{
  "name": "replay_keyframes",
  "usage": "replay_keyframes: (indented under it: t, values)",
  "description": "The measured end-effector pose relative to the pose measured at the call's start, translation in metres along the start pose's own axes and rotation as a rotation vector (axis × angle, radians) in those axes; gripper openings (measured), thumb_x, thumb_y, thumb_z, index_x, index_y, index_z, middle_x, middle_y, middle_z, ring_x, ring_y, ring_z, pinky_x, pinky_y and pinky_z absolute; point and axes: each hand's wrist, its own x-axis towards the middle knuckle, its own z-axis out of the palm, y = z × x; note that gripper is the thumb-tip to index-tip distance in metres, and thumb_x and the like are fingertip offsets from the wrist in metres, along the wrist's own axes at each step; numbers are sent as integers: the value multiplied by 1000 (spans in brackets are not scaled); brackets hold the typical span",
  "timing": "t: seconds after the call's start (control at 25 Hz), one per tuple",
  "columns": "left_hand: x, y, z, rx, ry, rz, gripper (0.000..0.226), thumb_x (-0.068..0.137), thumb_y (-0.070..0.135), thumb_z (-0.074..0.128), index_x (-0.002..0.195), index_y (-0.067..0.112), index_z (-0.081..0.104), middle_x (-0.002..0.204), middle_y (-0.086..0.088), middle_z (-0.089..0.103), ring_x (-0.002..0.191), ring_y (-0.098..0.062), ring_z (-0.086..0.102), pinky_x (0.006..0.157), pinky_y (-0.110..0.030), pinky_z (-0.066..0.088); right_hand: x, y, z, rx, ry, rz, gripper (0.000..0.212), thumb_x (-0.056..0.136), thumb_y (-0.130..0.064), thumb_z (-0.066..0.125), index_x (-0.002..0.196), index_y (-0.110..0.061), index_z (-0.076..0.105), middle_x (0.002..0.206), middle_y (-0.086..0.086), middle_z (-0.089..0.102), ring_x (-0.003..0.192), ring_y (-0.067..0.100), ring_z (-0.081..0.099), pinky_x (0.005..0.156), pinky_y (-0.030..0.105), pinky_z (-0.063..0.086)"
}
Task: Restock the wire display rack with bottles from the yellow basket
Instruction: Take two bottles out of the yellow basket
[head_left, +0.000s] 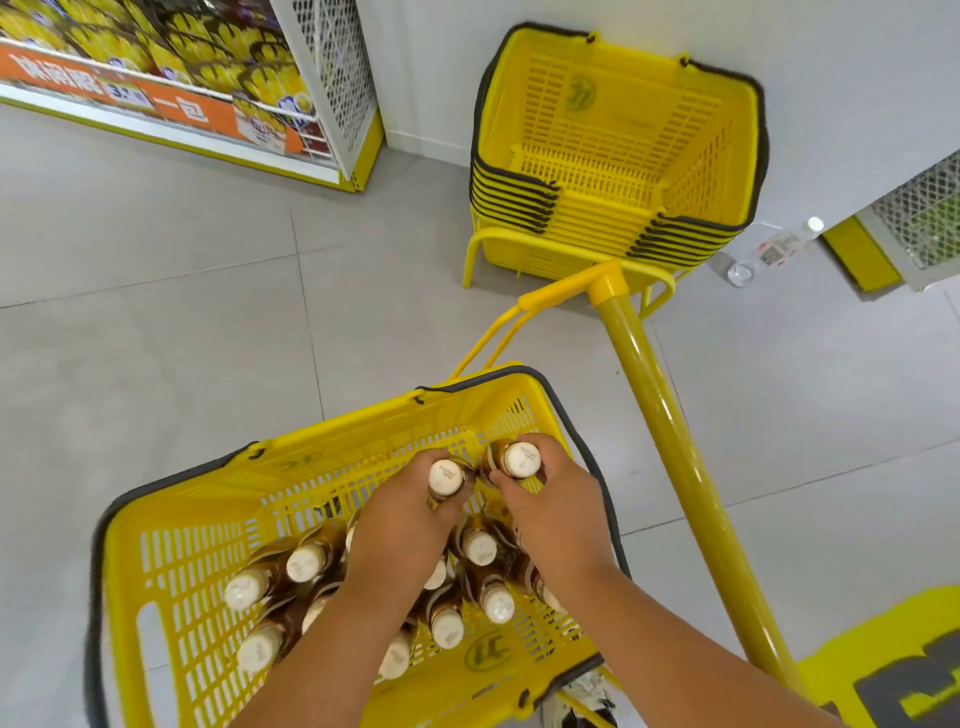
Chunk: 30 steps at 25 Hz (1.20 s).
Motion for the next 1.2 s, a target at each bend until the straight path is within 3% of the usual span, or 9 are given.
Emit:
replay_keyframes:
  t: [0.16, 0.24, 0.44, 0.56, 0.64, 0.72, 0.88, 1.04, 1.2]
  values:
    - [-45, 54, -56, -174, 114, 34, 36, 84, 44, 78, 116, 40, 61, 95, 29, 66, 86, 13, 59, 69, -6, 42, -35, -57, -53, 65, 34, -72, 23, 87, -36, 80, 106, -37, 67, 94, -19, 73, 92, -4, 67, 71, 11, 52]
    - [-72, 88, -92, -259, 170, 28, 36, 82, 42, 80, 114, 40, 63, 99, 32, 67, 92, 22, 56, 72, -2, 40, -58, -95, -83, 96, 61, -120, 21, 86, -38, 82, 101, -37, 67, 91, -20, 73, 90, -4, 67, 69, 13, 51]
    - [-139, 185, -197, -401, 247, 149, 33, 82, 30, 81, 111, 41, 67, 102, 35, 68, 102, 16, 60, 79, -2, 41, -118, -197, -171, 164, 125, -288, 24, 81, -32, 87, 95, -39, 69, 94, -22, 74, 95, 1, 70, 78, 23, 55]
    - [-173, 238, -263, -443, 281, 253, 33, 83, 24, 81, 110, 38, 67, 102, 24, 73, 103, 3, 66, 86, -24, 51, -156, -263, -222, 196, 151, -402, 28, 79, -29, 88, 99, -36, 71, 98, -21, 74, 98, 0, 69, 83, 23, 54]
    - [-196, 272, -304, -445, 297, 329, 31, 84, 21, 81, 107, 37, 67, 101, 24, 73, 101, 1, 67, 87, -31, 54, -179, -309, -253, 225, 157, -466, 28, 79, -27, 88, 101, -31, 72, 97, -20, 75, 97, -2, 68, 82, 18, 53]
    - [-226, 305, -346, -472, 317, 382, 33, 84, 17, 81, 103, 40, 67, 99, 24, 73, 99, 2, 68, 88, -29, 52, -204, -353, -286, 240, 154, -533, 29, 77, -26, 89, 101, -29, 73, 95, -20, 76, 94, -4, 69, 81, 15, 52]
    - [-277, 354, -409, -482, 371, 461, 29, 80, 20, 83, 104, 32, 71, 91, 10, 76, 83, -7, 68, 81, -34, 54, -242, -419, -339, 289, 81, -644, 23, 76, -20, 88, 91, -31, 75, 86, -16, 77, 81, -2, 70, 74, 19, 53]
    - [-334, 388, -454, -499, 472, 509, 28, 82, 13, 81, 103, 29, 71, 92, 16, 77, 86, -1, 71, 73, -14, 50, -270, -462, -379, 354, -31, -776, 21, 75, -15, 88, 89, -27, 80, 81, -14, 79, 75, -1, 68, 72, 18, 53]
    - [-395, 407, -469, -544, 616, 472, 32, 82, 16, 82, 108, 30, 69, 99, 15, 77, 91, 2, 71, 72, -12, 49, -297, -492, -413, 310, -172, -910, 25, 76, -24, 89, 98, -32, 81, 86, -20, 78, 81, -8, 71, 64, 6, 48]
